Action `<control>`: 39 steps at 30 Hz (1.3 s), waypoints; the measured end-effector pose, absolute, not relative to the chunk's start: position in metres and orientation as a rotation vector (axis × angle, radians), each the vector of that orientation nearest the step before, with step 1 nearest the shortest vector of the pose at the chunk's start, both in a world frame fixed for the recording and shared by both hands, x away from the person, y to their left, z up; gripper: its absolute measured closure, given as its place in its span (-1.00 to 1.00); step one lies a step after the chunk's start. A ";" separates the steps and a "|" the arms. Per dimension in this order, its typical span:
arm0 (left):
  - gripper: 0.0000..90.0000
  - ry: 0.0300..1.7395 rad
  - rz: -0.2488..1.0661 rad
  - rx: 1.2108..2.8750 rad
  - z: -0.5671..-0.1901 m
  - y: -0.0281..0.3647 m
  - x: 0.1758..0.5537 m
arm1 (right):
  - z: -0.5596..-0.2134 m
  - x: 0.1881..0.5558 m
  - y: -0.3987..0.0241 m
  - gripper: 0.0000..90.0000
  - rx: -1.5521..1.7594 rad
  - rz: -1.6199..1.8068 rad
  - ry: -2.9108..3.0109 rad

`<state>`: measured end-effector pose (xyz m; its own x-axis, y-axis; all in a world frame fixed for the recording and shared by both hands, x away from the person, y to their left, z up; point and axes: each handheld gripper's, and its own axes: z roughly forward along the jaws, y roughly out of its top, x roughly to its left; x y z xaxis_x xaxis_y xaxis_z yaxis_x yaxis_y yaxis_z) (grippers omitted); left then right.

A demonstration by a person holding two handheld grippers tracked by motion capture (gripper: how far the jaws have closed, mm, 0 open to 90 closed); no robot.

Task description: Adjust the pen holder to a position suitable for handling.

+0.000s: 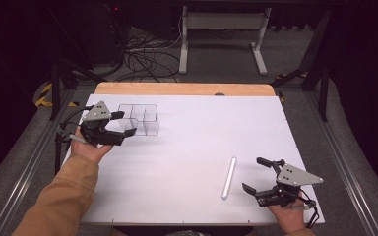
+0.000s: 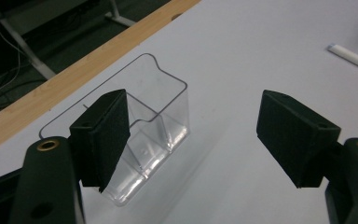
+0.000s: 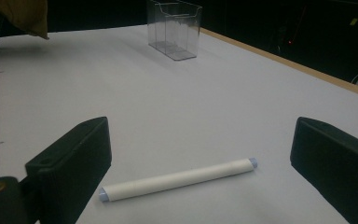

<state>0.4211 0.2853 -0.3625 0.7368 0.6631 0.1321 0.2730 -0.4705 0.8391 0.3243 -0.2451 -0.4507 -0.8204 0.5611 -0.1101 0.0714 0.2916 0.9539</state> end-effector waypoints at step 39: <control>-0.20 0.911 0.516 2.378 -0.402 0.266 0.493 | -0.454 0.326 -0.245 -0.87 0.561 1.545 2.173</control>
<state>0.4930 0.2658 -0.4021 0.6985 0.6984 0.1562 0.4930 -0.6277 0.6024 0.3260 -0.2450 -0.4541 -0.8330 0.5442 -0.0996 0.0846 0.3032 0.9492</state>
